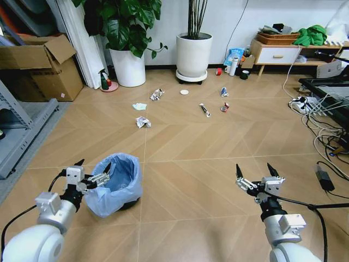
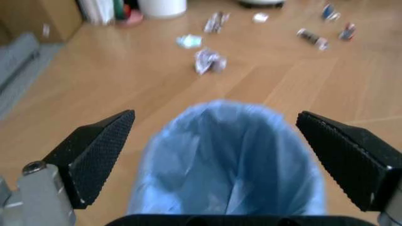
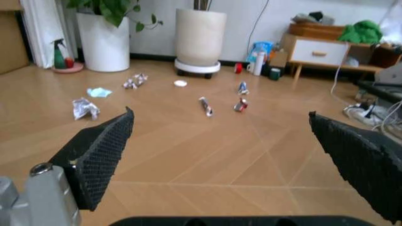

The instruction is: Pick up the trash bin and place the garbage on the floor into it.

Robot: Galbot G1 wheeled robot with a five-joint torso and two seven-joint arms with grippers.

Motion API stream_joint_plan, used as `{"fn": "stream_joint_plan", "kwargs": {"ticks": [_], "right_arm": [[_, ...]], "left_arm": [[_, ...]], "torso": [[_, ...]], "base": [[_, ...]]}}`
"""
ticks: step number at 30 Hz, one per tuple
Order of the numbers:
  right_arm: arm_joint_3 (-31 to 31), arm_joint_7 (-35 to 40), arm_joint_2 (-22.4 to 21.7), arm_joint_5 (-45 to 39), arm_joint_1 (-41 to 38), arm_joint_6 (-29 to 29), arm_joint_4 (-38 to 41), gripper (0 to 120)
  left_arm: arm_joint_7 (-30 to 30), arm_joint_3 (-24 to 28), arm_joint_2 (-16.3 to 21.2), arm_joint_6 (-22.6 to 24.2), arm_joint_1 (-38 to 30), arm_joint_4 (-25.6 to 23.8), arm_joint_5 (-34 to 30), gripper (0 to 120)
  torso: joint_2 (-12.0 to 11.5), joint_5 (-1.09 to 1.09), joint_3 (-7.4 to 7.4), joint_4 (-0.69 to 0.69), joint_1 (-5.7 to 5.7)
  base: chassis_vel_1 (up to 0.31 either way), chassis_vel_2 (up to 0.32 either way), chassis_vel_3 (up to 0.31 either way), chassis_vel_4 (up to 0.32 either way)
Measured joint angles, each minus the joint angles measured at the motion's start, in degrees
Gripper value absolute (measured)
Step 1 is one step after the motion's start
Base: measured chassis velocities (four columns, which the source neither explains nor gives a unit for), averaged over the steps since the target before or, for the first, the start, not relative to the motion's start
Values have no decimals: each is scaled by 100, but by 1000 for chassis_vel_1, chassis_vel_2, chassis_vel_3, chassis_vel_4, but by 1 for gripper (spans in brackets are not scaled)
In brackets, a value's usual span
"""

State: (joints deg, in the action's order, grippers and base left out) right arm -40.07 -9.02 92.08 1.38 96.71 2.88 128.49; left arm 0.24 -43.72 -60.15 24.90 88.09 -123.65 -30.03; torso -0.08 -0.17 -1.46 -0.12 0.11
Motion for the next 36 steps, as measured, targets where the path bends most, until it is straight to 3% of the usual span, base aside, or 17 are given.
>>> {"fn": "stream_joint_plan", "kwargs": {"ticks": [5, 8, 9, 13, 22, 28, 36], "right_arm": [[-60, 2, -151, -87, -6, 47, -91, 100], [-175, 28, -346, -223, -88, 113, -175, 100], [-175, 28, -346, -223, -88, 113, -175, 100], [-300, 68, -508, -290, -191, 160, -316, 100], [-363, 87, -459, -300, -222, 117, -463, 100], [-306, 87, -415, -278, -252, 85, -528, 100], [-214, 74, -379, -243, -264, 66, -617, 100]], "left_arm": [[-116, 199, 374, 417, -404, 467, -506, 100], [-335, 674, 682, 767, -1006, 933, -1020, 100], [-335, 674, 682, 767, -1006, 933, -1020, 100], [-652, 1363, 814, 1037, -1969, 1707, -1452, 100], [-690, 1891, 1017, 1299, -2776, 2704, -1532, 100], [-656, 2011, 1130, 1584, -2971, 2997, -1584, 100], [-534, 2134, 1018, 1749, -3248, 3487, -1532, 100]], "torso": [[0, 0, 0, 0, 0], [0, -1, 0, -1, 0], [0, -1, 0, -1, 0], [0, -1, 0, -2, 0], [0, -1, 0, -1, 0], [0, 0, 0, -1, 0], [0, -1, 0, -1, 0]], "base": [[0, 0, 0, 0], [0, 0, 0, 0], [0, 0, 0, 0], [0, 0, 0, 0], [0, 0, 0, 0], [0, 0, 0, 0], [0, 0, 0, 0]]}}
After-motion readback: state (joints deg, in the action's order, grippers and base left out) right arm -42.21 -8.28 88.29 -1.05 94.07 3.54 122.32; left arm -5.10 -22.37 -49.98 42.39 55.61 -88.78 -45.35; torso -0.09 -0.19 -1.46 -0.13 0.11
